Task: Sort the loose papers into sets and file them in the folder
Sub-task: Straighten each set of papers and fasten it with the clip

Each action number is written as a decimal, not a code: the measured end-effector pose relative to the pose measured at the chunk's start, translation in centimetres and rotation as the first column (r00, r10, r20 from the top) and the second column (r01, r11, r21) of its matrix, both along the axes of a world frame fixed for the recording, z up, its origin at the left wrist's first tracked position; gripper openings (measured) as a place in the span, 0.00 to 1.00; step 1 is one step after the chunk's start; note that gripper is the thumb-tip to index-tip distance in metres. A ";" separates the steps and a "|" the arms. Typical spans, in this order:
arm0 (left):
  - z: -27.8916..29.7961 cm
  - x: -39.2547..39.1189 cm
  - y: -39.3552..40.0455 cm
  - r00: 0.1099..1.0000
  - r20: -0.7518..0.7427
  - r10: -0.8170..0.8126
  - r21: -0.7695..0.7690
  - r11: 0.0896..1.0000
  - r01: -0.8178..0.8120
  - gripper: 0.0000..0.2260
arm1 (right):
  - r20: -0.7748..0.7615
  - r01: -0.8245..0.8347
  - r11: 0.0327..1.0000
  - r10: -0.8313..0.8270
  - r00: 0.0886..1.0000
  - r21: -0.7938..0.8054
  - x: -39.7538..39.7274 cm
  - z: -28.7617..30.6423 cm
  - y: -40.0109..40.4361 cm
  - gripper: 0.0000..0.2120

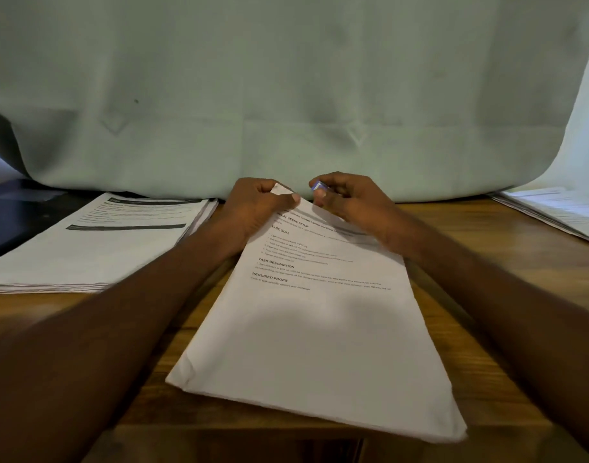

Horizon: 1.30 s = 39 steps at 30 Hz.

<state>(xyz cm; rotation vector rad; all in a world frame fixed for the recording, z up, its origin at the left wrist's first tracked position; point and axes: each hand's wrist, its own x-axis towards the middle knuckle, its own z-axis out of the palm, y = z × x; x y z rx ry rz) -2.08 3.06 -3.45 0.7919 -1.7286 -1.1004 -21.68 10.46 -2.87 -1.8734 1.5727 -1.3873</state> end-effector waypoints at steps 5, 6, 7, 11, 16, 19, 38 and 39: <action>0.2 0.5 -0.7 0.991 -0.110 0.078 0.076 0.995 -0.069 0.07 | 0.004 0.317 0.938 -0.320 0.947 -0.141 -1.1 0.5 -0.1 0.11; 0.4 0.7 -0.6 0.987 -0.122 0.101 0.113 0.990 -0.087 0.09 | -0.064 0.418 0.899 -0.429 0.901 -0.130 -1.9 0.6 0.2 0.11; 0.6 0.9 -0.4 0.983 -0.135 0.126 0.160 0.982 -0.104 0.10 | -0.153 0.506 0.856 -0.518 0.842 -0.110 -2.7 0.6 0.6 0.11; 0.9 1.7 -0.2 0.968 -0.171 0.183 0.354 0.928 -0.112 0.15 | -0.544 0.676 0.737 -0.557 0.627 0.025 -5.6 -0.2 1.7 0.11; 1.4 2.2 0.1 0.946 -0.250 0.208 0.425 0.901 -0.085 0.15 | -0.599 0.694 0.692 -0.475 0.644 0.197 -6.7 -0.7 1.6 0.14; 1.5 2.2 0.2 0.937 -0.270 0.223 0.422 0.902 -0.093 0.13 | -0.643 0.724 0.668 -0.481 0.596 0.171 -5.9 -0.4 2.1 0.11; 2.1 4.7 -2.2 0.803 -0.581 0.131 0.449 0.875 0.182 0.12 | 0.342 -0.104 0.921 -0.033 0.939 0.375 -2.5 1.4 1.7 0.18; 2.2 4.8 -2.3 0.786 -0.605 0.126 0.439 0.877 0.197 0.09 | 0.400 -0.145 0.927 -0.006 0.917 0.346 -2.3 1.3 1.7 0.17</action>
